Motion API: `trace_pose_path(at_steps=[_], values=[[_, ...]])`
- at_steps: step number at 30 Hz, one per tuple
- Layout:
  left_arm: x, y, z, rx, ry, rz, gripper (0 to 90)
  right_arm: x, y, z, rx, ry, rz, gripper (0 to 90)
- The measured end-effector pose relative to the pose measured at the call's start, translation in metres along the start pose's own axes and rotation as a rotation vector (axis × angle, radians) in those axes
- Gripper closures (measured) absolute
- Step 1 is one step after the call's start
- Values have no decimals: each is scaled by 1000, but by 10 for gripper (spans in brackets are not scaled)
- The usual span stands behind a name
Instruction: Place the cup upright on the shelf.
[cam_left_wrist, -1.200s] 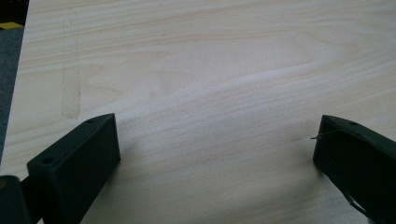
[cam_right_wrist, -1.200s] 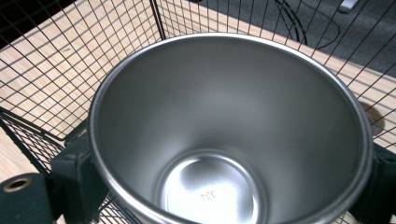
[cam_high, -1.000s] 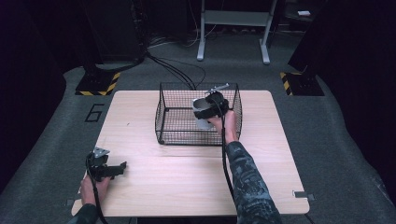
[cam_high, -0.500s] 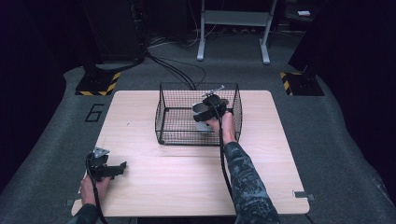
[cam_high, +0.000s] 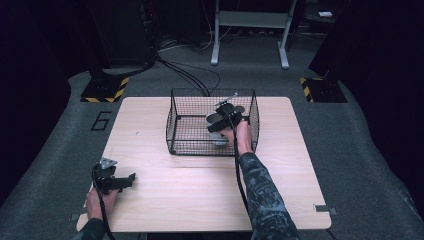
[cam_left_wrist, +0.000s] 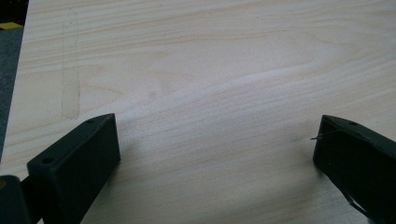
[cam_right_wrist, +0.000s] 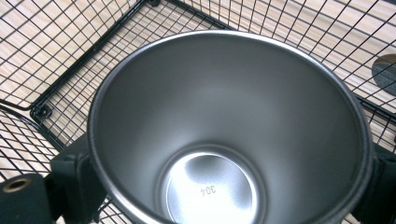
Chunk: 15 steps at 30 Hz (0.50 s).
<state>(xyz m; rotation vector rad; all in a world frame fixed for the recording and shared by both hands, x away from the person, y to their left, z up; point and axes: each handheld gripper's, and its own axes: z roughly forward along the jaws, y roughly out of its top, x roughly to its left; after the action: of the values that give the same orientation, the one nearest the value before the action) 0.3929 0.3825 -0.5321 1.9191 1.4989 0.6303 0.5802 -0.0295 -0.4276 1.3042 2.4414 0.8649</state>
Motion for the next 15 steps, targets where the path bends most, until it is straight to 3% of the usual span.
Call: trace_pose_path(at_steps=[15], values=[[0,0,0,2,-1,0,5,-3,-3,3,50,2,11,69]])
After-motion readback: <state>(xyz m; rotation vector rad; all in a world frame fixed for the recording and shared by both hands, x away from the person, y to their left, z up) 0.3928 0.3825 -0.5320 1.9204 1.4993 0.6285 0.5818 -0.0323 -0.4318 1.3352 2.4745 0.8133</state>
